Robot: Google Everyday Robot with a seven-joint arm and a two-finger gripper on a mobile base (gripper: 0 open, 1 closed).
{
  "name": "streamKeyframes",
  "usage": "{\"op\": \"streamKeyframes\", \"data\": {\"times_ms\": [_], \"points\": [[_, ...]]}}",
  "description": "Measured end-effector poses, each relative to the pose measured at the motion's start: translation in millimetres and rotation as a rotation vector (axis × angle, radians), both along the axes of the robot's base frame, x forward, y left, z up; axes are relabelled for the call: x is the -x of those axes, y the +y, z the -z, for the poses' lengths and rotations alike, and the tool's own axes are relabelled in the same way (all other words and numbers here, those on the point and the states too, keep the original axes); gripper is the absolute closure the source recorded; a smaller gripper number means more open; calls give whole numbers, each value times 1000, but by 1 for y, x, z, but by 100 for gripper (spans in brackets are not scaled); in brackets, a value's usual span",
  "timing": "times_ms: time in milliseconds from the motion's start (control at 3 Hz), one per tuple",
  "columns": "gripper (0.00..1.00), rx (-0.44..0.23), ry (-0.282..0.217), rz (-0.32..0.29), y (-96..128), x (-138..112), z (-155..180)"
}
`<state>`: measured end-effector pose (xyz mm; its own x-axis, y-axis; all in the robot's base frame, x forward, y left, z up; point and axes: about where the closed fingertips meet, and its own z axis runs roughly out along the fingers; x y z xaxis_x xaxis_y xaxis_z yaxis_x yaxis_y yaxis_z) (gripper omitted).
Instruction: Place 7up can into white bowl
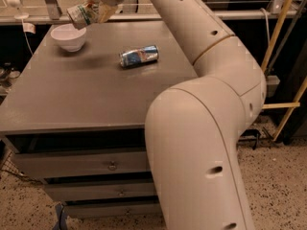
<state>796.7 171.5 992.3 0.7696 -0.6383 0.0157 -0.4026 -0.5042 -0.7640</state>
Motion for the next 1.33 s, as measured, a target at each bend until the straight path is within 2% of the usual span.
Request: {"op": "streamKeyframes", "data": {"times_ms": [333,667,1000,1333], "points": [[100,-48,-32,-17,12,-1,-1],[100,-72,-54,-48,33,-1,3],[100,-49,-80,-58,49,-4,8],[100,-39,-81,-34,60,-21,21]]}}
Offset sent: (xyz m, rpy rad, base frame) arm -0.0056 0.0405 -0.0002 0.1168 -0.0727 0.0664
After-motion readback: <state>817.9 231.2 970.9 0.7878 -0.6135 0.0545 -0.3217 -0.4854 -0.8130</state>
